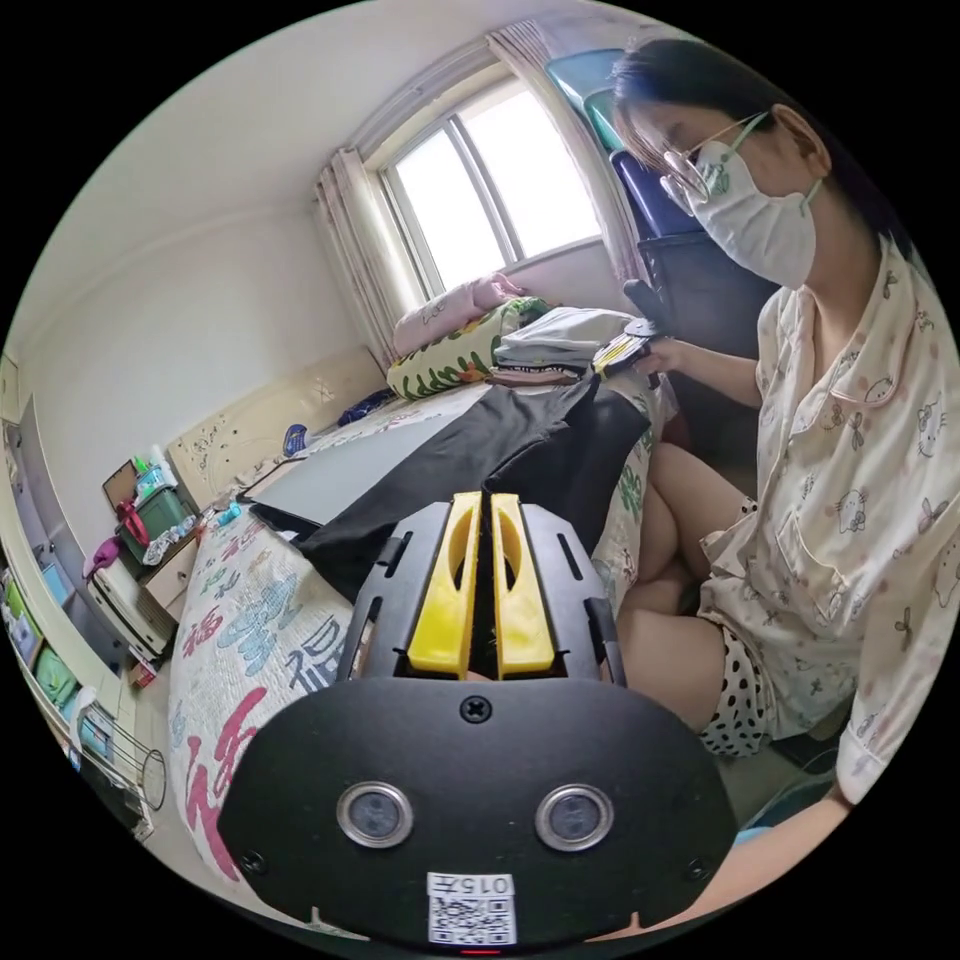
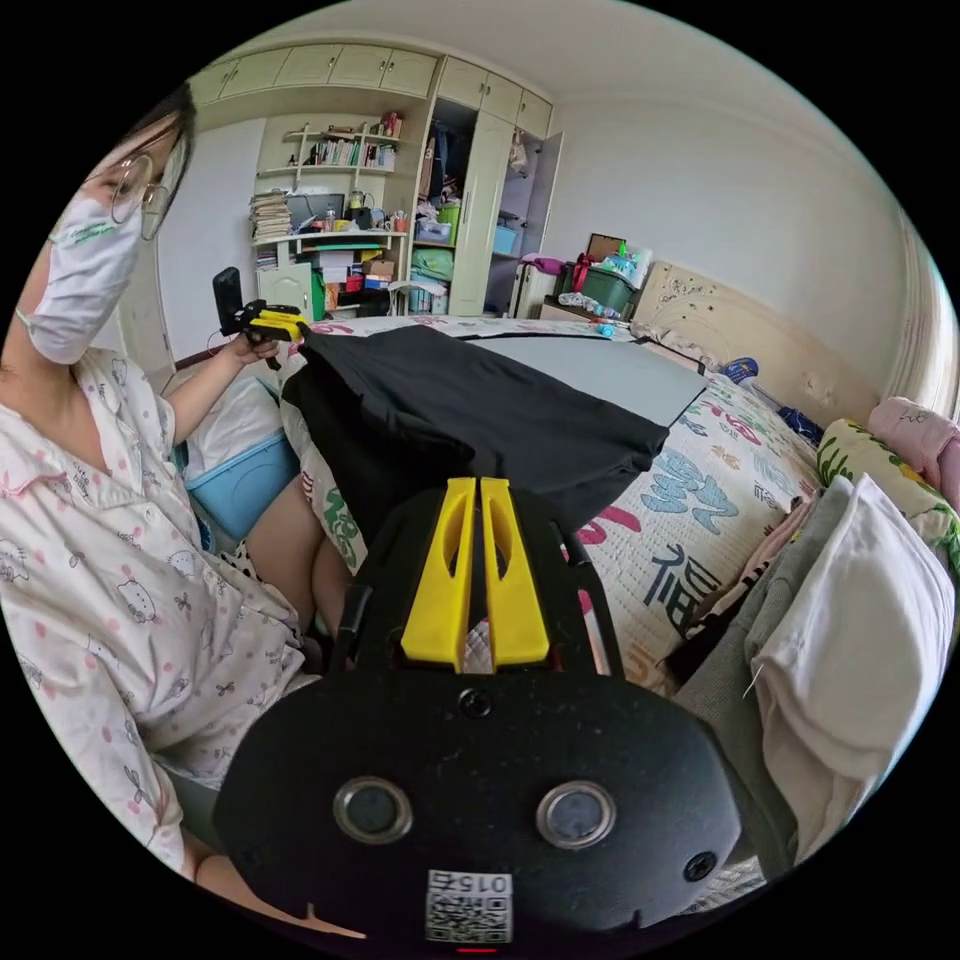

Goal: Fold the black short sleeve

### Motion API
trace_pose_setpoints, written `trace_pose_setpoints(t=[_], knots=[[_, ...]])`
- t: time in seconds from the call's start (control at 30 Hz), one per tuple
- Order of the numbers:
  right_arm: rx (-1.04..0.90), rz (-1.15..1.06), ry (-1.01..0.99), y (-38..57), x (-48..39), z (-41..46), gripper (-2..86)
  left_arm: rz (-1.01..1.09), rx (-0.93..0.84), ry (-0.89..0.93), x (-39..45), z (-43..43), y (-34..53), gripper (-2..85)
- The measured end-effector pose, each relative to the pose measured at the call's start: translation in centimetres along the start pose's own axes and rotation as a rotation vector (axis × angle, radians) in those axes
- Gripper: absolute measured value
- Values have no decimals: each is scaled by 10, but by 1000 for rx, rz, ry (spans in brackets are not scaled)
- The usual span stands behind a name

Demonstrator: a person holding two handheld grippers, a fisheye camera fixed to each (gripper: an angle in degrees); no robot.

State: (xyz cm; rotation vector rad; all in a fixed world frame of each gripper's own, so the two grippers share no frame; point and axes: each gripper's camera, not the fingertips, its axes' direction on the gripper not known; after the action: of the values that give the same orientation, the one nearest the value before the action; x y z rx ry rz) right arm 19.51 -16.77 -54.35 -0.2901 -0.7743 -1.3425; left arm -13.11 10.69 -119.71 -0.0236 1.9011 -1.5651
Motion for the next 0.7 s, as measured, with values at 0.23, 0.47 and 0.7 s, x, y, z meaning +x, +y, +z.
trace_pose_setpoints(t=[0.23,0.47,0.7], knots=[[-118,-105,-115,28,19,-7,30,-23,-15,114,43,10,64,12],[24,325,-132,-4,149,-27,92,-464,114,83,-84,1,104,35],[-8,698,-118,-33,292,38,149,-961,-143,112,-234,163,144,135]])
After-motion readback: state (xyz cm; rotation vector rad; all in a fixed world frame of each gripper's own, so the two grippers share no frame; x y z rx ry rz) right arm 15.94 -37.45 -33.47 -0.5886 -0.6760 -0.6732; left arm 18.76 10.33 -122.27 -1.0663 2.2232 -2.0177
